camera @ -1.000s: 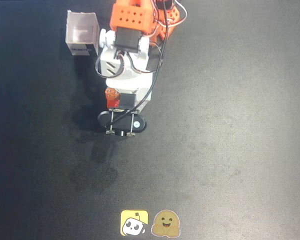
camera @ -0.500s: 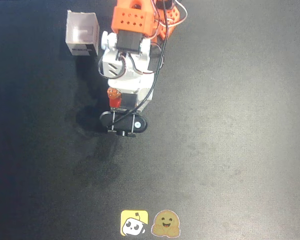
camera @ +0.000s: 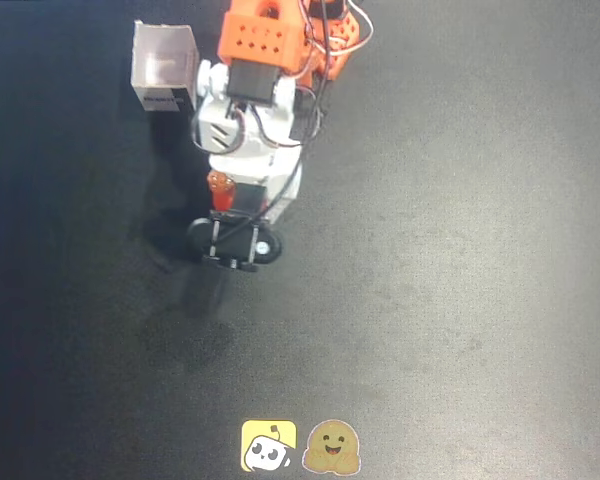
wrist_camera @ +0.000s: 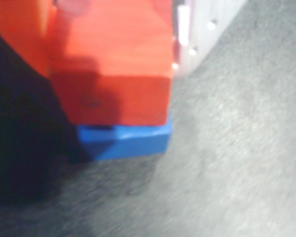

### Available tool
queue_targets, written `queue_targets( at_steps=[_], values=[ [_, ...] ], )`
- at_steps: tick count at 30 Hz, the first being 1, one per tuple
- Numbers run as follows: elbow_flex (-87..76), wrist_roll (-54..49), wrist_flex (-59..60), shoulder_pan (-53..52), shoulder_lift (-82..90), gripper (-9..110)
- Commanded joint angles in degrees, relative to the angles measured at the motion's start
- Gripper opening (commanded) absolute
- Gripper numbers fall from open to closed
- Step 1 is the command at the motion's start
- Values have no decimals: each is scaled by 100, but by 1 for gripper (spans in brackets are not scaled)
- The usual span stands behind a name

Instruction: Put the red cube on top of the blue cube.

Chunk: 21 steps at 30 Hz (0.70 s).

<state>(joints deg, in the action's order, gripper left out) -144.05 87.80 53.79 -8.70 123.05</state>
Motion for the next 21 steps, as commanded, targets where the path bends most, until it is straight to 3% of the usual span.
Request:
queue_targets(
  at_steps=[1, 7, 9, 21],
  values=[
    [9, 53, -105, -18, 158, 5],
    [-53, 79, -202, -18, 158, 5],
    [-53, 62, -211, -9, 158, 13],
    [-62, 132, -246, 26, 176, 13]
  ],
)
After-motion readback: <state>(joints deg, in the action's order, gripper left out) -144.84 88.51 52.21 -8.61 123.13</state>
